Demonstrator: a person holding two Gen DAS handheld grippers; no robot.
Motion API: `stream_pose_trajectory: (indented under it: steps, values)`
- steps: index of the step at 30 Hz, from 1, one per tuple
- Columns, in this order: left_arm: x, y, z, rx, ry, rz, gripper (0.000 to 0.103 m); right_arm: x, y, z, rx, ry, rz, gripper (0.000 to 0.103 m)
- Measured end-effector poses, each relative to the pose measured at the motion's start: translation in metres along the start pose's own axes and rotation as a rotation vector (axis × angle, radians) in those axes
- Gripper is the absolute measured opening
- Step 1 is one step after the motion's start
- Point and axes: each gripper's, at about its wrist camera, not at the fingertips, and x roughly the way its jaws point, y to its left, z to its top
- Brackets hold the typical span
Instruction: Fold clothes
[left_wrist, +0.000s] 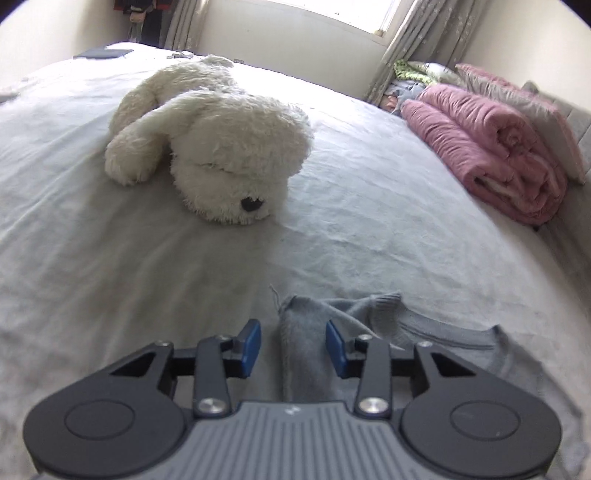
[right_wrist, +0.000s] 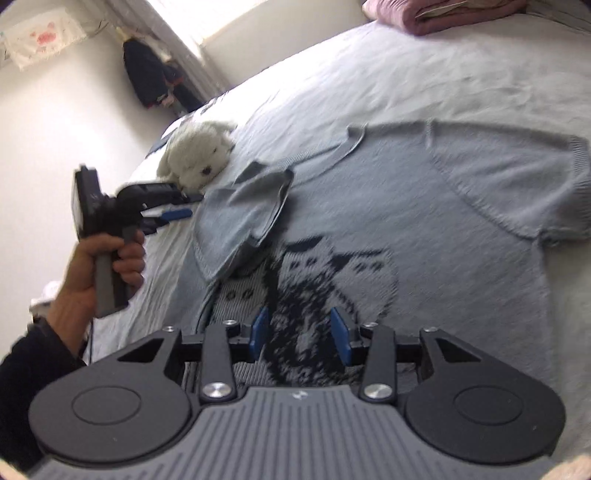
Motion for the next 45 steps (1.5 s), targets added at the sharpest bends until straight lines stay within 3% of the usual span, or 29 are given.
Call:
stream_pose_trajectory:
  steps: [2, 5, 10, 13, 15, 19, 23, 27, 29, 33, 38, 42, 45]
  values:
    - [0.012, -0.007, -0.001, 0.034, -0.004, 0.064, 0.039, -0.001, -0.004, 0.002, 0.010, -0.002, -0.013, 0.042]
    - [0.019, -0.020, -0.005, 0.105, -0.034, 0.121, 0.026, -0.004, -0.004, 0.002, -0.005, -0.006, -0.022, 0.042]
    - [0.012, -0.028, -0.008, 0.119, -0.059, 0.180, 0.026, -0.021, -0.021, 0.014, 0.016, -0.061, -0.089, 0.043]
    - [-0.003, -0.036, -0.010, 0.123, -0.089, 0.201, 0.025, -0.035, -0.048, 0.029, 0.085, -0.097, -0.165, 0.055]
    - [-0.016, -0.043, -0.012, 0.129, -0.114, 0.212, 0.025, -0.043, -0.069, 0.041, 0.130, -0.112, -0.219, 0.056]
    - [-0.041, -0.067, -0.033, 0.184, -0.117, 0.143, 0.026, -0.061, -0.117, 0.058, 0.276, -0.176, -0.331, 0.056]
    - [-0.056, -0.087, -0.065, 0.219, -0.059, 0.081, 0.026, -0.064, -0.153, 0.053, 0.453, -0.155, -0.350, 0.056]
    - [-0.063, -0.105, -0.096, 0.274, -0.031, 0.028, 0.026, -0.062, -0.142, 0.053, 0.434, -0.145, -0.271, 0.056]
    - [-0.060, -0.117, -0.113, 0.334, -0.005, 0.033, 0.026, -0.060, -0.137, 0.054, 0.396, -0.143, -0.288, 0.057]
    - [-0.068, -0.139, -0.129, 0.469, -0.034, 0.050, 0.026, -0.063, -0.151, 0.051, 0.463, -0.135, -0.335, 0.058]
    - [-0.062, -0.139, -0.082, 0.299, -0.031, -0.050, 0.027, -0.063, -0.149, 0.050, 0.488, -0.141, -0.306, 0.058]
    - [-0.023, -0.140, -0.047, 0.190, 0.006, -0.043, 0.029, -0.061, -0.148, 0.052, 0.470, -0.144, -0.313, 0.058]
    - [0.008, -0.145, -0.043, 0.162, 0.058, -0.061, 0.029, -0.057, -0.160, 0.051, 0.506, -0.128, -0.351, 0.058]
